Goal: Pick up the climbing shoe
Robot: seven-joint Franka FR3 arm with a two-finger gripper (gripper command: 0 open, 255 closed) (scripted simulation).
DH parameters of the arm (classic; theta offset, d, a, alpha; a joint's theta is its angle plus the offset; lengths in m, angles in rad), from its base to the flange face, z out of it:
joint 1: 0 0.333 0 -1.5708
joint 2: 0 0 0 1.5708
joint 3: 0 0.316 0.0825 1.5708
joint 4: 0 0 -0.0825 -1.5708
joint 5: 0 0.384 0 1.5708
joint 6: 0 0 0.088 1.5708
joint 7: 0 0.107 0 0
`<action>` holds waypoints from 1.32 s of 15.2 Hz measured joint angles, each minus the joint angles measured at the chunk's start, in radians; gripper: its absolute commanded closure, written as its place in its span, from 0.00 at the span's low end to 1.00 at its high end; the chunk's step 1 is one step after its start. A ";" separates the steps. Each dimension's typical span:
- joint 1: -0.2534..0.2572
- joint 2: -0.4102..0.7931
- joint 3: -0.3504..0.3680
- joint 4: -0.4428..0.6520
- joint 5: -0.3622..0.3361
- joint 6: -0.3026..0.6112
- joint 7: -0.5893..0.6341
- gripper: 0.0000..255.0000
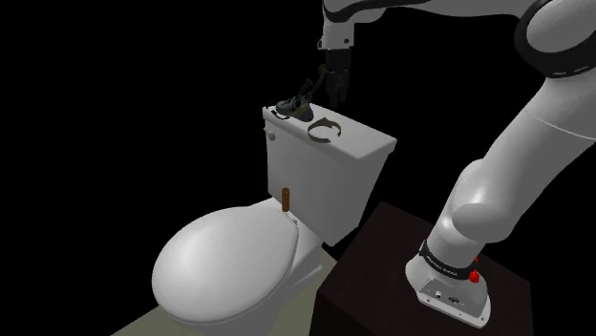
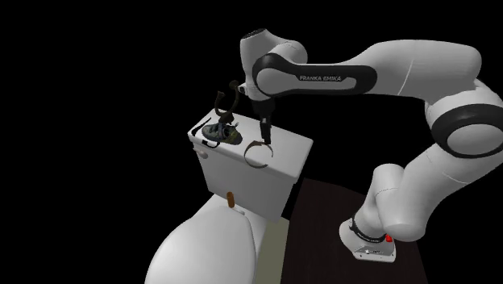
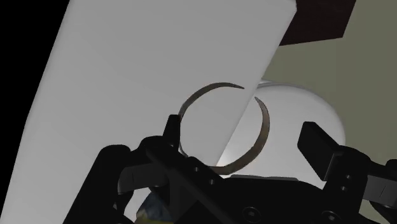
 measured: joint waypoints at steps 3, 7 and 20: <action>-0.005 0.140 -0.019 0.161 0.030 -0.033 -0.066 0.00; -0.029 0.338 -0.035 0.410 0.078 -0.103 -0.150 0.00; -0.081 0.608 -0.031 0.686 0.143 -0.134 -0.243 0.00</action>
